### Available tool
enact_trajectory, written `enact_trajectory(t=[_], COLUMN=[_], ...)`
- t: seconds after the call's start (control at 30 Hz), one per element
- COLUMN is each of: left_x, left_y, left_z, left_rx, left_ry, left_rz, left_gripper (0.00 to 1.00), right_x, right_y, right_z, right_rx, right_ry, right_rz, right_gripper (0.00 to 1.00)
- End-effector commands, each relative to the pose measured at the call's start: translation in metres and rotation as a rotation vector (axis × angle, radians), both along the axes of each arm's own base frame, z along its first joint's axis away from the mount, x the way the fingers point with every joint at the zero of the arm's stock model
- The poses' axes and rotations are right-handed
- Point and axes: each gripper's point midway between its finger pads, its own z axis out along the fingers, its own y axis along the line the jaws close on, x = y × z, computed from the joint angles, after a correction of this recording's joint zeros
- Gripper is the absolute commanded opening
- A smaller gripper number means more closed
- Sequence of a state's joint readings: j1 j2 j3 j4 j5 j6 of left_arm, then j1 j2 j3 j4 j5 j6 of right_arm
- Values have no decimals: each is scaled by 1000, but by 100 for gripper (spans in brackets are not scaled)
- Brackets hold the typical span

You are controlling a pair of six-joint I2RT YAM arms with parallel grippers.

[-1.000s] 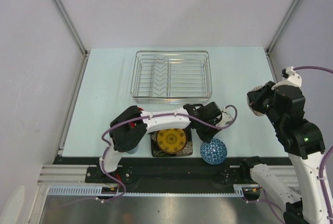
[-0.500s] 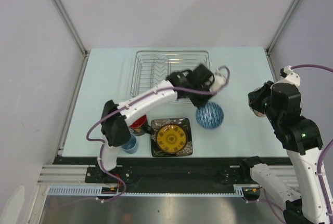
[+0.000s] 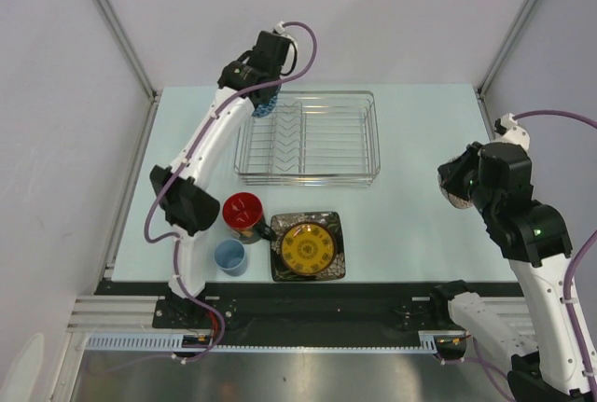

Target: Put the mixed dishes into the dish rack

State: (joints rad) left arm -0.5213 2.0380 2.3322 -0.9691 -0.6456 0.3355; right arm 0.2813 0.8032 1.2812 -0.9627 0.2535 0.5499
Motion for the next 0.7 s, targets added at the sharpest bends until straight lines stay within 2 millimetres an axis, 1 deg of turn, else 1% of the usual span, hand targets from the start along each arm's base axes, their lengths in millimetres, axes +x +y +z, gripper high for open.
enact_trajectory(t=[0.0,0.07,0.1,0.17,0.2,0.3,0.33,0.4,0.43,0.53,0.57,0.63,0.67], left_x=[26,33,39,43,47,50,51,54,56,59,62,65,66], left_y=[45,47,44,45,44,42,43,40,37,31,27,22,20], left_z=[0,0,-9,-10,-16,-22,-29,-36,-44,-58,-68,-79,-90], left_rx=[248,284,305,334,344,351,375,383,389,408,421,439,456], left_ry=[-69,-79,-72,-74,-72,-75,-63,-61,-49,-36,-22,-13,4], left_rz=[209,221,224,236,240,249,255,253,249,242,235,223,217], left_gripper=[0,0,0,0,0,0,0,0,0,0,0,0,0], right_x=[2,0,0,-2,-2,-4,-4,-5,-5,-6,-6,-7,-7], right_y=[3,4,5,6,6,8,9,12,13,15,15,15,15], right_z=[28,26,25,21,20,15,13,13,11,11,11,10,10], right_rx=[45,53,58,62,64,68,74,86,92,99,103,106,107], right_ry=[-114,-113,-111,-106,-104,-97,-94,-100,-94,-99,-102,-101,-104], right_rz=[10,16,17,25,26,33,38,51,54,62,61,63,64], right_gripper=[0,0,0,0,0,0,0,0,0,0,0,0,0])
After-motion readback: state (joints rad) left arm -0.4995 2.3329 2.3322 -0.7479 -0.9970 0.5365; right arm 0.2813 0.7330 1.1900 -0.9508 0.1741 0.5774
